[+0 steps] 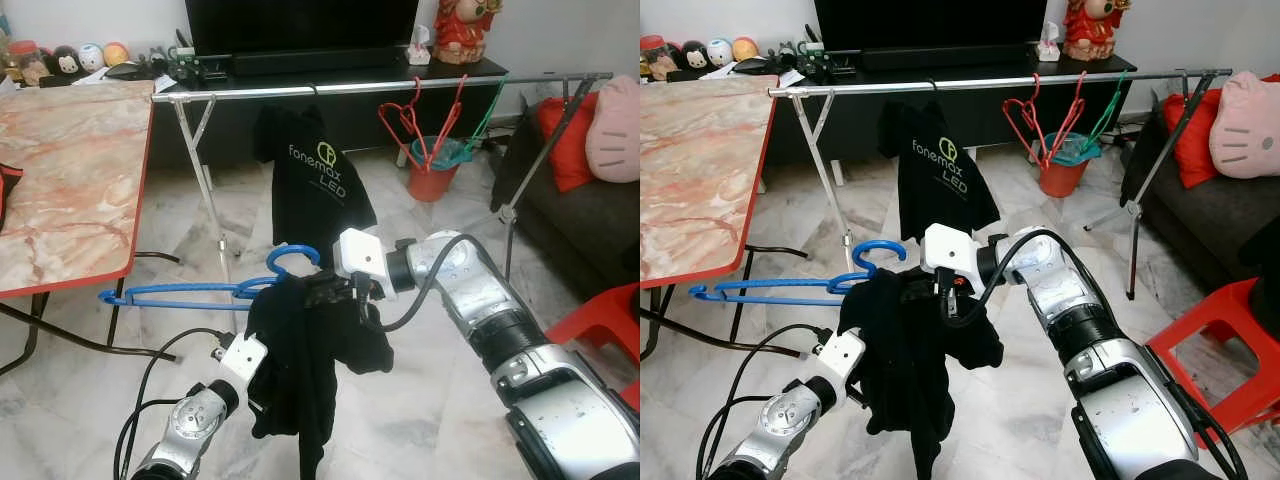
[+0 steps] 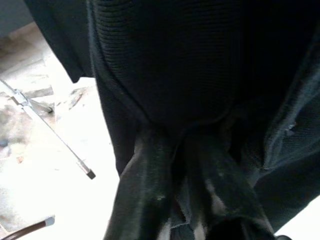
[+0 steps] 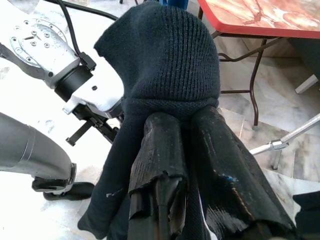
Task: Hang hanger
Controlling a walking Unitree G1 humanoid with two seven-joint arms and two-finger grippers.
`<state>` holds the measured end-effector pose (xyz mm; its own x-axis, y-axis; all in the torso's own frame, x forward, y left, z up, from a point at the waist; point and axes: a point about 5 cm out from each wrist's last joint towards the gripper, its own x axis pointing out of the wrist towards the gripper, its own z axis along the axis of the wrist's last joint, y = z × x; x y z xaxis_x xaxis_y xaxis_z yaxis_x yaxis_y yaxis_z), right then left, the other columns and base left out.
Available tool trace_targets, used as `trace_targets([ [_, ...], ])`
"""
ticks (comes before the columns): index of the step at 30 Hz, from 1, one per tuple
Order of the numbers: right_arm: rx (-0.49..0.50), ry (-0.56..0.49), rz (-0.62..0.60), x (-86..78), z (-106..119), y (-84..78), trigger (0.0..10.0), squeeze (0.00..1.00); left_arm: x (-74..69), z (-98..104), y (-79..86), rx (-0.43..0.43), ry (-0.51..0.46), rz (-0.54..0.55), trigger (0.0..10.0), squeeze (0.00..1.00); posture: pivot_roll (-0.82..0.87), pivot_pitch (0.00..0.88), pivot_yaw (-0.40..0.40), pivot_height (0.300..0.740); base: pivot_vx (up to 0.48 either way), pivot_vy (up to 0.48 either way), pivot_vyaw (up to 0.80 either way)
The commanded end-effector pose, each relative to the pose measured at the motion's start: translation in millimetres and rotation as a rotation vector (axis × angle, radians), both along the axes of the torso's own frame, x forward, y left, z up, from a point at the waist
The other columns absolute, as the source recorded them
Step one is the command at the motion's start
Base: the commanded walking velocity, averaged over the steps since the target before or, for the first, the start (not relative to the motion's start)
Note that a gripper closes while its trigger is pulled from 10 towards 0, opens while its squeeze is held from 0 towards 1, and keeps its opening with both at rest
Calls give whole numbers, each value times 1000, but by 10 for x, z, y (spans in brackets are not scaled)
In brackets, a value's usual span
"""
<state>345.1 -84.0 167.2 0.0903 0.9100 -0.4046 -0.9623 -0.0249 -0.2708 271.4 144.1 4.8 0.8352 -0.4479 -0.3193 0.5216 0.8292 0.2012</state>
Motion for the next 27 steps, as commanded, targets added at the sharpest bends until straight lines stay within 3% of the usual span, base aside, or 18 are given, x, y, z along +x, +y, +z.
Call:
trace_targets([
  [1, 40, -45, 1, 35, 149, 24, 0, 0, -16, -25, 5, -8, 24, 0, 0, 0, -6, 0, -44, 740, 0, 0, 0],
  [27, 31, -46, -3, 35, 133, 8, 0, 0, -69, -94, 19, 17, 66, -9, 0, 0, -6, 0, -44, 740, 0, 0, 0],
])
